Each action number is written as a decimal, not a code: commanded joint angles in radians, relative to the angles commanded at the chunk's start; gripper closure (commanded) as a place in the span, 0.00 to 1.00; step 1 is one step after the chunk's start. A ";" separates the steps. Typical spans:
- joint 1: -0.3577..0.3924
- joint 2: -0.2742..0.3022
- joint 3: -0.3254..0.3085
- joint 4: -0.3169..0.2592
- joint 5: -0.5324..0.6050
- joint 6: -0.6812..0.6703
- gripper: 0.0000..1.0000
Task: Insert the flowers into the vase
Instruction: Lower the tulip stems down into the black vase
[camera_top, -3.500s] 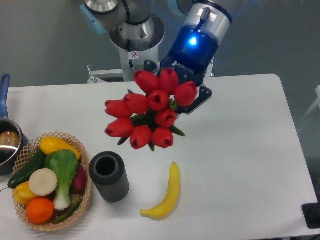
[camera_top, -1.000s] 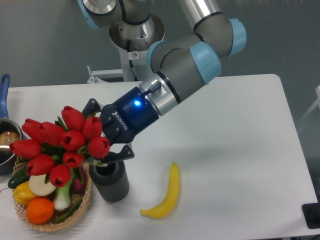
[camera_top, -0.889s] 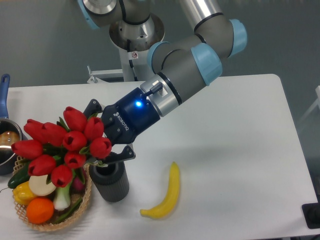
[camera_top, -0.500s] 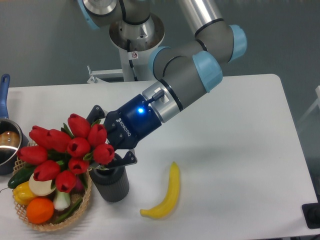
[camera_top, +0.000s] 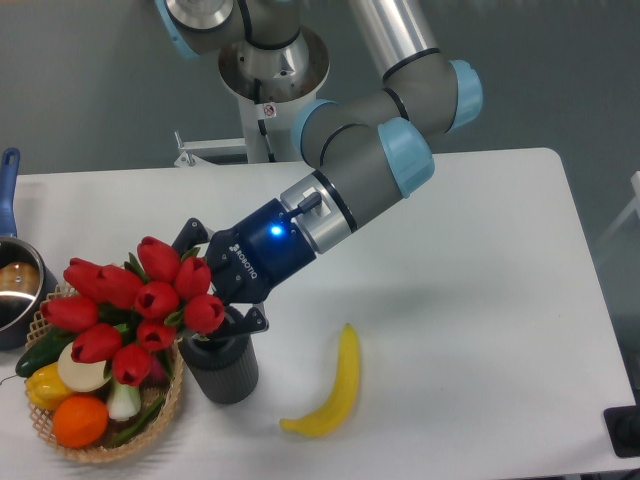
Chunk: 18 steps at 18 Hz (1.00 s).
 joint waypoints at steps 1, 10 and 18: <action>0.000 -0.008 0.000 0.000 0.000 0.014 0.60; 0.021 -0.006 -0.120 0.000 0.002 0.178 0.60; 0.025 -0.011 -0.170 0.000 0.005 0.244 0.59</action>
